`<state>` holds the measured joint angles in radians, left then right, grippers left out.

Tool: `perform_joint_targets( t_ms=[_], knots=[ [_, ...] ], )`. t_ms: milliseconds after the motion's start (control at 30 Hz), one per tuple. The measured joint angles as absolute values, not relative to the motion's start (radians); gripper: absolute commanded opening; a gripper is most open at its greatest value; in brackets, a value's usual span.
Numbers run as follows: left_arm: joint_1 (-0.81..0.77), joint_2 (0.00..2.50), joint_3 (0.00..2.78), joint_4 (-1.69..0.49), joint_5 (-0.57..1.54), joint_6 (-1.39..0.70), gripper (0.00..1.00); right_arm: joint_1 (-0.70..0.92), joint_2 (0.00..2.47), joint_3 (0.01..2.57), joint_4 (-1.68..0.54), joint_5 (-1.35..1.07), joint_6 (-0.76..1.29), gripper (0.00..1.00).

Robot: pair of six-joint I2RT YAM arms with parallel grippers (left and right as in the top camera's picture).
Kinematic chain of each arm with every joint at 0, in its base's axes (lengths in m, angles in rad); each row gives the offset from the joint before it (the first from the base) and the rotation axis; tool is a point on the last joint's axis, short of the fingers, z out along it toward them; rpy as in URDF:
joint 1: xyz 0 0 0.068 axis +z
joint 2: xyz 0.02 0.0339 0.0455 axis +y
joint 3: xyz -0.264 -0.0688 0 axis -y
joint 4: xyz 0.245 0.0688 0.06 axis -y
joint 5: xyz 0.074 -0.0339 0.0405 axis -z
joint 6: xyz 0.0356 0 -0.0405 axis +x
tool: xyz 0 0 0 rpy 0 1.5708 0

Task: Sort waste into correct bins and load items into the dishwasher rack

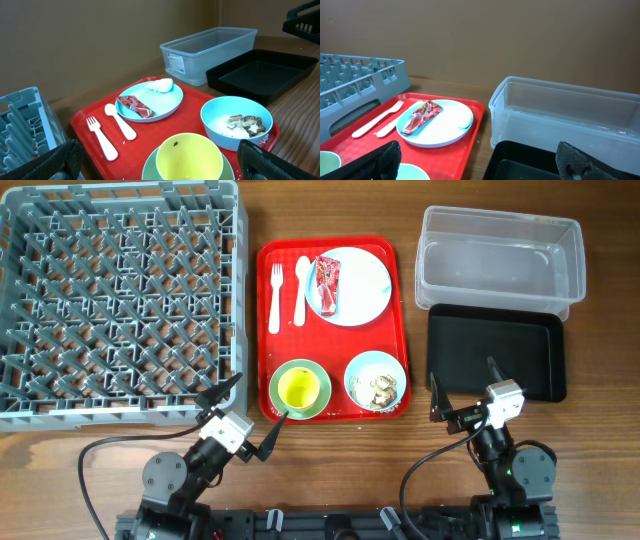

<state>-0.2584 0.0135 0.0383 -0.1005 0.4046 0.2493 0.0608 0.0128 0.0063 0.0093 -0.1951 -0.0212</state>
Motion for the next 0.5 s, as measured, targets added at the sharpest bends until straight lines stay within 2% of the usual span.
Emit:
perform_joint_targets(
  t_ms=[200, 500],
  knots=[
    [-0.258, 0.014, 0.038, -0.101, 0.405, 0.249, 1.00, 0.100, 0.013, 0.006, 0.009, 0.014, -0.032, 1.00],
    [-0.258, 0.014, 0.038, -0.101, 0.405, 0.249, 1.00, 0.100, 0.013, 0.006, 0.009, 0.062, -0.033, 1.00]
  ],
)
